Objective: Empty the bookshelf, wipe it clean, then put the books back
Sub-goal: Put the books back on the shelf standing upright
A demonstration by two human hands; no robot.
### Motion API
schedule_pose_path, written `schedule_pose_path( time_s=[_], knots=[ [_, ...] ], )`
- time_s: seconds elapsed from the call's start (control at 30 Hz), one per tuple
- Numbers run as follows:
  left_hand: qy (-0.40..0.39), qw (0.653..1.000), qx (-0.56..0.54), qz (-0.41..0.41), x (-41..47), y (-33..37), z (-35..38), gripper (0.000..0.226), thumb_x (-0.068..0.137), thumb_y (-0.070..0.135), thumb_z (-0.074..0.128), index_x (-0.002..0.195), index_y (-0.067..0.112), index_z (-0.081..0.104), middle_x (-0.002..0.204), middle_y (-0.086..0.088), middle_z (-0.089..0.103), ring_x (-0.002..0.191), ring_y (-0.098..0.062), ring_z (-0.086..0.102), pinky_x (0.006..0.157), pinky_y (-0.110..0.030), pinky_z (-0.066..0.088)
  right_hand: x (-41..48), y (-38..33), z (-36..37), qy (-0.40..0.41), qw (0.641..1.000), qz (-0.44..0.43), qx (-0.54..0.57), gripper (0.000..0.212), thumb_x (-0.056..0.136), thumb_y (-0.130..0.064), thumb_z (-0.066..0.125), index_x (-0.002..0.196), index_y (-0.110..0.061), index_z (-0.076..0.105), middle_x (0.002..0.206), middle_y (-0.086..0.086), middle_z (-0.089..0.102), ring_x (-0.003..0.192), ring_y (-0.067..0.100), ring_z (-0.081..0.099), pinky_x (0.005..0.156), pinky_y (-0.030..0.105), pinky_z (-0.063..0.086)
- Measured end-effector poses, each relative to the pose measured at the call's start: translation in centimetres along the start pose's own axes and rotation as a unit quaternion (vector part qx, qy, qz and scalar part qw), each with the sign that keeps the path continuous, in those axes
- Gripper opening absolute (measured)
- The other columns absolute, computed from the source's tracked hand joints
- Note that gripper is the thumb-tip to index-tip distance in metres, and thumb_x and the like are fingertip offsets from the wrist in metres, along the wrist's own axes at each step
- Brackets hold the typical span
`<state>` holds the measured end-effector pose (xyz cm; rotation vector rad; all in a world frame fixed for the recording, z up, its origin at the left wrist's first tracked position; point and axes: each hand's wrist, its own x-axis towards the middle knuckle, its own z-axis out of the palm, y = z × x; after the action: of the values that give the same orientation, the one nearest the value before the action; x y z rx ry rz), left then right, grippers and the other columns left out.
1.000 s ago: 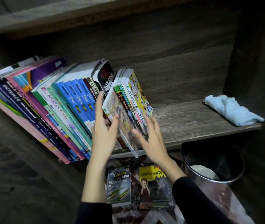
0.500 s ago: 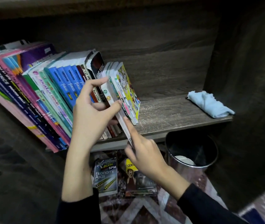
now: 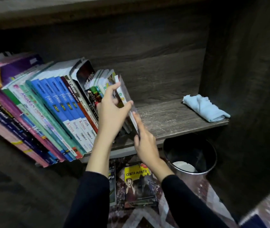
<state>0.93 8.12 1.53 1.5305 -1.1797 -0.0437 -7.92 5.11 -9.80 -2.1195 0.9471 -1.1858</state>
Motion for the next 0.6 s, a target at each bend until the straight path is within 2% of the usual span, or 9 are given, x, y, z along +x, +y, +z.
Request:
schedule_pose_path(
  time_s=[0.07, 0.13, 0.17, 0.23, 0.3, 0.37, 0.43, 0.5, 0.6],
  knots=[
    [0.034, 0.999, 0.01, -0.002, 0.1, -0.6, 0.7, 0.052, 0.079, 0.017, 0.073, 0.126, 0.026, 0.054, 0.064, 0.003, 0.056, 0.057, -0.014, 0.049, 0.064, -0.035, 0.044, 0.9, 0.2, 1.1, 0.0, 0.999, 0.018, 0.028, 0.084, 0.083, 0.01, 0.043, 0.15, -0.033, 0.016, 0.14, 0.007, 0.051, 0.108, 0.033, 0.057, 0.081, 0.03, 0.038],
    [0.067, 0.998, -0.018, -0.011, 0.5, -1.0, 1.1, 0.054, 0.079, 0.015, 0.074, 0.127, 0.021, 0.051, 0.084, 0.008, 0.063, 0.07, 0.005, 0.059, 0.066, -0.016, 0.047, 2.0, 0.5, 2.1, -0.007, 0.999, 0.028, 0.03, 0.083, 0.084, 0.01, 0.042, 0.151, -0.031, 0.015, 0.139, 0.011, 0.052, 0.104, 0.036, 0.057, 0.08, 0.034, 0.039],
    [0.084, 0.996, -0.023, -0.016, 0.8, -1.5, 1.3, 0.055, 0.078, 0.016, 0.076, 0.127, 0.02, 0.05, 0.098, 0.007, 0.064, 0.079, 0.005, 0.061, 0.07, -0.009, 0.046, 2.5, 0.7, 2.7, -0.01, 0.999, 0.029, 0.033, 0.083, 0.084, 0.01, 0.042, 0.151, -0.031, 0.015, 0.14, 0.012, 0.05, 0.105, 0.037, 0.058, 0.081, 0.034, 0.04],
    [0.122, 0.992, -0.003, -0.014, 1.1, -2.3, 1.6, 0.054, 0.077, 0.02, 0.078, 0.124, 0.018, 0.052, 0.1, 0.011, 0.06, 0.08, -0.009, 0.065, 0.07, -0.006, 0.045, 3.3, 1.2, 3.3, -0.012, 0.998, 0.03, 0.051, 0.083, 0.082, 0.011, 0.042, 0.15, -0.031, 0.019, 0.144, 0.01, 0.047, 0.113, 0.033, 0.056, 0.087, 0.031, 0.042],
    [0.152, 0.987, 0.056, 0.02, 1.2, -3.3, 1.8, 0.053, 0.076, 0.023, 0.078, 0.123, 0.014, 0.054, 0.1, 0.011, 0.059, 0.083, -0.009, 0.063, 0.075, -0.013, 0.047, 4.4, 2.0, 3.8, -0.029, 0.994, 0.04, 0.095, 0.084, 0.08, 0.015, 0.04, 0.147, -0.035, 0.029, 0.149, 0.001, 0.04, 0.131, 0.016, 0.044, 0.1, 0.015, 0.034],
    [0.174, 0.967, 0.169, 0.077, 1.2, -4.3, 2.0, 0.057, 0.078, 0.025, 0.075, 0.128, 0.01, 0.052, 0.116, -0.005, 0.058, 0.098, -0.012, 0.057, 0.084, -0.021, 0.044, 5.8, 2.8, 4.1, -0.071, 0.984, 0.053, 0.156, 0.089, 0.076, 0.02, 0.039, 0.145, -0.037, 0.033, 0.152, -0.009, 0.034, 0.14, 0.005, 0.024, 0.105, 0.002, 0.017],
    [0.192, 0.939, 0.266, 0.1, 1.2, -5.0, 2.0, 0.063, 0.079, 0.027, 0.072, 0.134, 0.009, 0.047, 0.125, -0.013, 0.051, 0.11, -0.023, 0.05, 0.083, -0.032, 0.046, 7.1, 3.4, 4.2, -0.11, 0.966, 0.066, 0.227, 0.093, 0.07, 0.025, 0.037, 0.144, -0.031, 0.035, 0.15, -0.014, 0.031, 0.143, 0.005, 0.016, 0.11, 0.006, 0.012],
    [0.188, 0.93, 0.306, 0.081, 1.2, -5.2, 2.1, 0.072, 0.079, 0.027, 0.07, 0.141, 0.008, 0.039, 0.135, -0.015, 0.044, 0.118, -0.028, 0.044, 0.082, -0.036, 0.048, 7.8, 3.7, 4.3, -0.128, 0.949, 0.084, 0.274, 0.091, 0.069, 0.024, 0.038, 0.14, -0.032, 0.036, 0.148, -0.014, 0.031, 0.143, 0.003, 0.016, 0.108, 0.004, 0.015],
    [0.133, 0.92, 0.366, 0.036, 1.3, -4.0, 2.1, 0.079, 0.082, 0.024, 0.063, 0.148, 0.005, 0.023, 0.154, -0.016, 0.021, 0.132, -0.033, 0.032, 0.084, -0.041, 0.051, 8.4, 3.8, 4.6, -0.116, 0.938, 0.1, 0.31, 0.081, 0.067, 0.002, 0.049, 0.13, -0.048, 0.04, 0.149, -0.013, 0.035, 0.143, 0.007, 0.022, 0.11, 0.017, 0.026]
  ],
)
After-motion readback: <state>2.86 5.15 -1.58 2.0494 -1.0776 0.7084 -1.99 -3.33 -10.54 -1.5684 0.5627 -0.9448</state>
